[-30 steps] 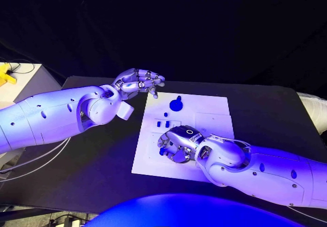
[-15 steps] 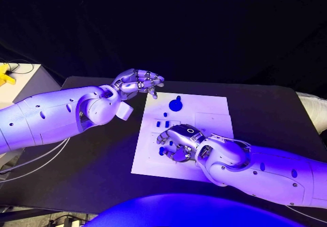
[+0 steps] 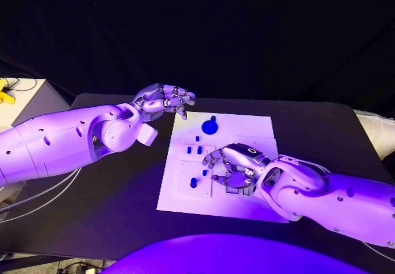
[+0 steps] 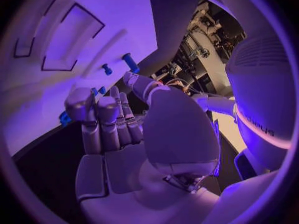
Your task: Assemble the parts on the task board
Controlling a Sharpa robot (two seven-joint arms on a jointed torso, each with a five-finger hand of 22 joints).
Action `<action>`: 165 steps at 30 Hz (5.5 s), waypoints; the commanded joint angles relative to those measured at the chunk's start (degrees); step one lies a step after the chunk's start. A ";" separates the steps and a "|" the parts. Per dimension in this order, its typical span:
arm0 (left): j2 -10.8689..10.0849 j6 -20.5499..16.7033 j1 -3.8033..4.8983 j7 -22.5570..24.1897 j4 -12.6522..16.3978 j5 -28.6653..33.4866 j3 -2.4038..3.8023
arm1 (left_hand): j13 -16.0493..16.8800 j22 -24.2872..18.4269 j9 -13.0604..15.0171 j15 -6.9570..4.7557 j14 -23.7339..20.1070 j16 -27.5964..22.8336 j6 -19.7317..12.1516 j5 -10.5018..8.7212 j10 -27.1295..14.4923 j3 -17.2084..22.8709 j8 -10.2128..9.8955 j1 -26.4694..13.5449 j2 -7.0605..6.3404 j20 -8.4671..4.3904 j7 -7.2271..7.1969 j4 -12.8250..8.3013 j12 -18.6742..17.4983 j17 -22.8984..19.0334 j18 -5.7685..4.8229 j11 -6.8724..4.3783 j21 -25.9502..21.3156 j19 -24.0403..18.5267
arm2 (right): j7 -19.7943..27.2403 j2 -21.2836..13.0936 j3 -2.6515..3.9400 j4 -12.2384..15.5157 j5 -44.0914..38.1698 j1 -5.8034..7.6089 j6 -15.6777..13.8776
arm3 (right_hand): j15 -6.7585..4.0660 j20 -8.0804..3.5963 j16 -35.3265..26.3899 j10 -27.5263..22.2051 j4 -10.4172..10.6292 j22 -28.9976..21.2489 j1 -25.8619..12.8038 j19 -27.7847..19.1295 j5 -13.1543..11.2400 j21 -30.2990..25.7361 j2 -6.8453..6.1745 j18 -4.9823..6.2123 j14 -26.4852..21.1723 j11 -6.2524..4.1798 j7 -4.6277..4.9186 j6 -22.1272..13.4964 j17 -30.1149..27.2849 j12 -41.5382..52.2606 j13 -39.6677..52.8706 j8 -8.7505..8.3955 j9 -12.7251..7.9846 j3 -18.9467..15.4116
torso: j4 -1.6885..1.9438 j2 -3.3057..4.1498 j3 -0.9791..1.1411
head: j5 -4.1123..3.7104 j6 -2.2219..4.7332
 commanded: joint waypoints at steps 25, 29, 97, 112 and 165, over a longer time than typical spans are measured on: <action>0.02 0.89 -0.79 0.71 0.66 0.01 -0.12 | 0.07 0.03 -0.02 0.18 -0.16 -0.33 -0.08 -0.12 -0.35 0.08 -0.25 0.14 0.48 0.17 0.24 0.30 -0.18 -0.06 0.30 0.01 -0.25 -0.07 | -12.31 -23.92 -0.69 6.05 19.21 6.88 6.87 | -3.80 -3.75 15.86 28.08 18.67 16.05 -3.65 10.69 0.19 19.81 0.56 -4.77 12.97 -4.76 -3.91 4.49 36.06 61.81 71.48 11.14 4.25 -19.87 | -0.98 -1.07 0.12 | -5.78 0.01; -0.04 1.28 -0.98 0.88 1.07 -0.01 -0.12 | 0.09 0.03 -0.03 0.21 -0.18 -0.35 -0.15 -0.17 -0.40 -0.10 -0.28 0.07 0.31 0.19 0.26 0.40 -0.20 -0.06 0.28 0.03 -0.29 -0.09 | -14.71 -24.55 -1.00 6.68 16.38 6.37 5.56 | -3.76 -3.73 16.06 28.19 18.91 16.36 -3.02 10.81 2.46 20.13 0.91 -4.84 13.03 -4.70 -3.82 4.24 36.62 61.83 71.91 11.07 3.96 -21.07 | -0.92 -1.12 0.16 | -6.09 0.01; -0.67 2.42 -1.14 -0.28 1.42 -0.32 -0.13 | 0.18 -0.03 0.12 0.22 -0.24 -0.39 0.34 -0.14 -0.45 -0.50 0.06 -0.18 0.29 0.23 0.12 0.82 -0.15 -0.04 0.29 -0.02 -0.48 -0.14 | -26.30 -11.53 -1.31 2.51 6.27 -1.94 8.33 | -3.60 -3.54 17.64 28.22 18.98 18.79 -1.52 11.76 10.83 22.72 6.38 -5.44 14.06 -4.64 -3.80 4.30 41.75 60.07 73.32 11.60 1.43 -36.00 | -0.99 -1.06 0.06 | -5.54 0.01; -0.63 3.37 -1.14 -0.60 1.48 -0.82 -0.14 | 0.19 -0.04 0.11 0.23 -0.23 -0.39 0.29 -0.14 -0.48 -0.59 0.06 -0.29 0.33 0.24 0.13 0.97 -0.15 -0.04 0.29 -0.02 -0.52 -0.14 | -26.48 -11.95 -1.31 2.23 16.76 -1.95 7.18 | -3.62 -3.53 17.85 28.15 18.97 18.91 1.95 11.71 22.46 22.53 5.50 -5.42 14.23 -4.68 -3.72 4.59 42.53 59.52 73.68 10.87 -0.08 -32.36 | -0.94 -1.04 0.07 | -5.84 0.01; -0.61 5.90 -1.14 -2.86 1.62 -1.55 -0.46 | 0.21 -0.14 0.10 0.30 -0.46 -0.52 0.08 -0.19 -0.76 -0.90 0.01 -0.43 0.27 0.30 0.15 1.26 -0.23 -0.07 0.27 0.03 -0.75 -0.26 | -25.66 -8.00 -1.09 3.52 26.78 2.02 5.10 | -4.46 -4.28 17.48 28.77 19.05 18.88 -6.82 11.65 18.71 21.86 2.24 -5.32 14.14 -5.66 -4.90 8.26 42.20 58.70 73.95 12.21 -1.15 -21.83 | -0.95 -0.97 0.05 | -5.46 0.01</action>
